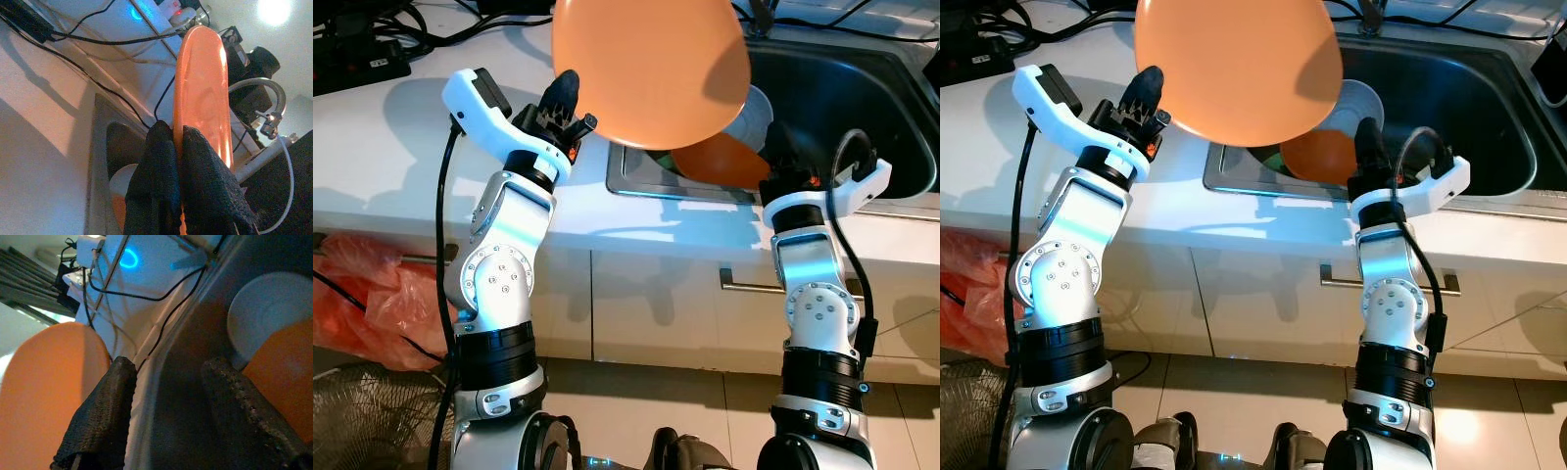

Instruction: Kitchen organization

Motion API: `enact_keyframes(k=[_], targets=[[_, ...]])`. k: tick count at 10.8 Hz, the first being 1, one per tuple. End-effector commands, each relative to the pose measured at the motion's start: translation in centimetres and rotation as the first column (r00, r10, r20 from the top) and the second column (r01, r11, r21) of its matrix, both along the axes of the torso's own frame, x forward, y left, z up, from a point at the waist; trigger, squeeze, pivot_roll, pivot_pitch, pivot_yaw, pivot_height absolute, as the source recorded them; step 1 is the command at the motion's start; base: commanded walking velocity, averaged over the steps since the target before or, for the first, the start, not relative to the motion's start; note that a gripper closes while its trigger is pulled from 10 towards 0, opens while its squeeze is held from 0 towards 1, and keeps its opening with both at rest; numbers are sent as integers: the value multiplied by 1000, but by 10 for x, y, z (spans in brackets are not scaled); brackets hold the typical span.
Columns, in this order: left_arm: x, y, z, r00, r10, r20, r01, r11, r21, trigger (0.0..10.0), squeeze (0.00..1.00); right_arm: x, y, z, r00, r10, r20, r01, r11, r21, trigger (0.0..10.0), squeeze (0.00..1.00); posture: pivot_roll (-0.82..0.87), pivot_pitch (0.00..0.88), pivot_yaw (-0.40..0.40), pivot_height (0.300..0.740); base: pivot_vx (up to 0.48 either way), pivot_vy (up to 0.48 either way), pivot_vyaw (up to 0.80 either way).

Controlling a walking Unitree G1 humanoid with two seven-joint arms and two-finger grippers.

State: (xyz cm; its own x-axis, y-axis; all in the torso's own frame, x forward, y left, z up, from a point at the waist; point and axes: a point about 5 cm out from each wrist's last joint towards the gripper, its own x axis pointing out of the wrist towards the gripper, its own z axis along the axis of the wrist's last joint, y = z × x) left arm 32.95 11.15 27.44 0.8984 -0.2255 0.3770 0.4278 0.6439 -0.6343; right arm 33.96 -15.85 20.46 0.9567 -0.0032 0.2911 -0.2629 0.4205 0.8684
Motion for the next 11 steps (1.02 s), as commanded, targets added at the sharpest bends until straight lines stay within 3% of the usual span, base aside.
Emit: enact_keyframes(k=[1,6,11], targets=[[-6,-27,17,992,-103,79,108,992,-71,10000,0,0,-1,2,1000,10,-2,-10,999,37,10000,0,106,170,-39,740,0,0,0],[-7,-42,15,983,-167,73,171,984,-52,10000,0,-4,4,10,996,68,60,-74,992,105,10000,0,103,171,-33,740,0,0,0],[-4,-39,15,986,-154,64,158,985,-64,10000,0,-5,1,10,996,62,65,-69,990,125,10000,0,98,167,-28,740,0,0,0]])
